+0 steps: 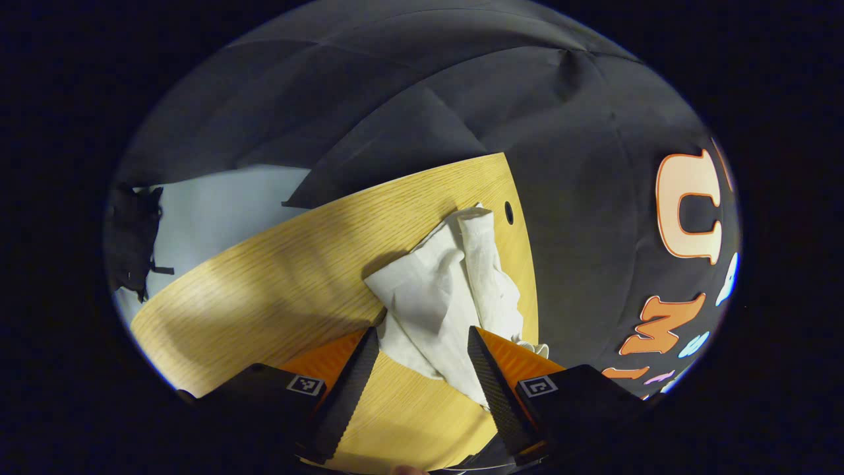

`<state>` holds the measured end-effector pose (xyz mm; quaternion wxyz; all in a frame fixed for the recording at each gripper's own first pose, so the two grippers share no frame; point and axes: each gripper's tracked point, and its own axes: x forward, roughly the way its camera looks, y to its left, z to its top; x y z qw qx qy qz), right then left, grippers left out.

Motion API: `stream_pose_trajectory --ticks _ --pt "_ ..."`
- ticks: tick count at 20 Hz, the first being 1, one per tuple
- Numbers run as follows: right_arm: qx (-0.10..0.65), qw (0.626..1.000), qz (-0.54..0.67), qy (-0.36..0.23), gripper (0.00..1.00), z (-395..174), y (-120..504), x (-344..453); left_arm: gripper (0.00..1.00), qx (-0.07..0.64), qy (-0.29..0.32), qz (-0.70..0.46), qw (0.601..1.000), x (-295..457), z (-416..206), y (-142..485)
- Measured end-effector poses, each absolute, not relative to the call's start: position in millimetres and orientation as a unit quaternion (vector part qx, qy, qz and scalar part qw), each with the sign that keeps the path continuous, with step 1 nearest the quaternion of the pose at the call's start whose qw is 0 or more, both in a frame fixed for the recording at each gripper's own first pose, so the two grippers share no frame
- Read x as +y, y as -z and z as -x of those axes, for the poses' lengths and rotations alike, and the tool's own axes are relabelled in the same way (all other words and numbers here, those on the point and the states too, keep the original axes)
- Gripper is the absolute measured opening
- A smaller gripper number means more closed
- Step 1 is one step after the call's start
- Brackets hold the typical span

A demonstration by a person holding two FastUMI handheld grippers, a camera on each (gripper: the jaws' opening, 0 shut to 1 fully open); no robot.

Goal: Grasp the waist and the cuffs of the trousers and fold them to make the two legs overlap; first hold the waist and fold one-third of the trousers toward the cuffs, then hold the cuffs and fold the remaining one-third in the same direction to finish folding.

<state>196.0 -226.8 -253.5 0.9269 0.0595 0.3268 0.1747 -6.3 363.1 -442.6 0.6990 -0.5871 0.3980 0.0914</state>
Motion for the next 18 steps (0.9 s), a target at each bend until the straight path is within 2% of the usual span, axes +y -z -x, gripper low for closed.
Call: stream_pose_trajectory --ticks 9,11,12,13,14,15,16,18 --pt "0.338 0.931 -0.059 -0.128 0.96 -182.0 244.8 -277.9 0.89 0.364 -0.054 0.585 0.722 352.4 -43.1 450.8" --pt "0.338 0.932 -0.062 -0.118 0.96 -180.4 244.0 -290.3 0.75 0.375 -0.066 0.579 0.721 351.6 -47.2 461.7" --pt "0.338 0.932 -0.065 -0.113 0.96 -181.0 244.5 -296.2 0.52 0.379 -0.072 0.577 0.72 350.4 -48.6 466.1" --pt "0.339 0.932 -0.07 -0.107 0.96 -181.0 245.7 -301.9 0.46 0.382 -0.085 0.572 0.721 353.0 -45.3 466.4" --pt "0.339 0.931 -0.077 -0.106 0.96 -180.5 245.4 -307.5 0.21 0.388 -0.095 0.566 0.721 348.6 -47.0 470.3" --pt "0.338 0.932 -0.081 -0.104 0.96 -181.9 245.0 -312.1 0.21 0.387 -0.099 0.555 0.73 348.6 -46.3 465.4" --pt "0.335 0.933 -0.083 -0.103 0.96 -184.6 244.7 -316.4 0.14 0.384 -0.097 0.544 0.74 348.7 -45.4 459.5" --pt "0.332 0.934 -0.085 -0.106 0.96 -190.2 246.6 -323.7 0.11 0.362 -0.09 0.528 0.763 349.3 -48.8 435.9"
